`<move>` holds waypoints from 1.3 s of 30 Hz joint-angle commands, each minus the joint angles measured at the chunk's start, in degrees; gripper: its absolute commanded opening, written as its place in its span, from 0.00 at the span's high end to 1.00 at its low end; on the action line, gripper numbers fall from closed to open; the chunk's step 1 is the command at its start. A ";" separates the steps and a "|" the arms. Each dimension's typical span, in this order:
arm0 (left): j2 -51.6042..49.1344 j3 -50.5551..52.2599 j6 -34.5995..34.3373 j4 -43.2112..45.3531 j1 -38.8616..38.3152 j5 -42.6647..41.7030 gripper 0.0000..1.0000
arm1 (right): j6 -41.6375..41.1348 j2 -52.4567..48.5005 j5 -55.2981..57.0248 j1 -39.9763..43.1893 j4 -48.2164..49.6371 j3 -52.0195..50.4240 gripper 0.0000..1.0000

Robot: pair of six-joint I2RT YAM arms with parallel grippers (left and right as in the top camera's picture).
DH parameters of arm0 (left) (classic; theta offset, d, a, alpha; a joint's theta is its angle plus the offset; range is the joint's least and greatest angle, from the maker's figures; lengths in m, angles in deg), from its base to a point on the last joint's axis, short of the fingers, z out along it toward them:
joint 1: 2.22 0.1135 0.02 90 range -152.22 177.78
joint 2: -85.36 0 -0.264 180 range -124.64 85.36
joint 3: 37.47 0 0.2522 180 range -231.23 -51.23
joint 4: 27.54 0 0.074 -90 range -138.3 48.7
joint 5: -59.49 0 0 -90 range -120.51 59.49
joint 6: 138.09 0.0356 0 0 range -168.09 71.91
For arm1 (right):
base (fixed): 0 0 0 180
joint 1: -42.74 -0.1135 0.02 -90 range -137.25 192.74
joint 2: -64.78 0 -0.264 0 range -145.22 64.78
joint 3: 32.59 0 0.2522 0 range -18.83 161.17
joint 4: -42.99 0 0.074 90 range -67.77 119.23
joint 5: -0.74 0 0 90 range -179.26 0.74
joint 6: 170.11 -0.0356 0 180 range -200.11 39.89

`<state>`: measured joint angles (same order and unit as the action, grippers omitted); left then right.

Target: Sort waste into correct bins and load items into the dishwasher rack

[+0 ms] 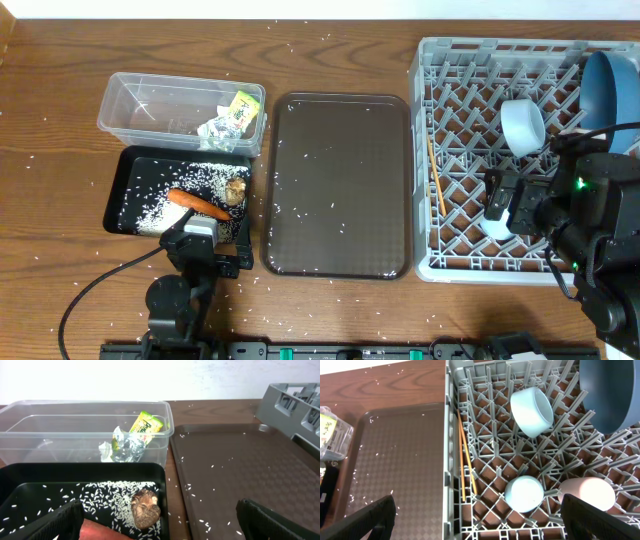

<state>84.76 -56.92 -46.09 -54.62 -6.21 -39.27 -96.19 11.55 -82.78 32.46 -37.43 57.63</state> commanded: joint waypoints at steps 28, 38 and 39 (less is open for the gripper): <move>0.31 0.98 0.79 -1.60 -0.37 0.31 0.02 | 10.16 5.51 10.86 0.26 13.66 -6.45 0.01; 0.31 0.98 0.79 -1.60 -0.37 0.31 0.02 | 13.84 26.62 6.60 0.26 41.99 -42.16 0.01; 0.31 0.98 0.79 -1.60 -0.37 0.31 0.02 | 14.05 29.53 6.73 0.39 43.82 -45.46 0.01</move>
<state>84.74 -56.94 -46.11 -54.91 -6.21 -39.14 -83.89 35.64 -75.42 32.46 4.12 18.12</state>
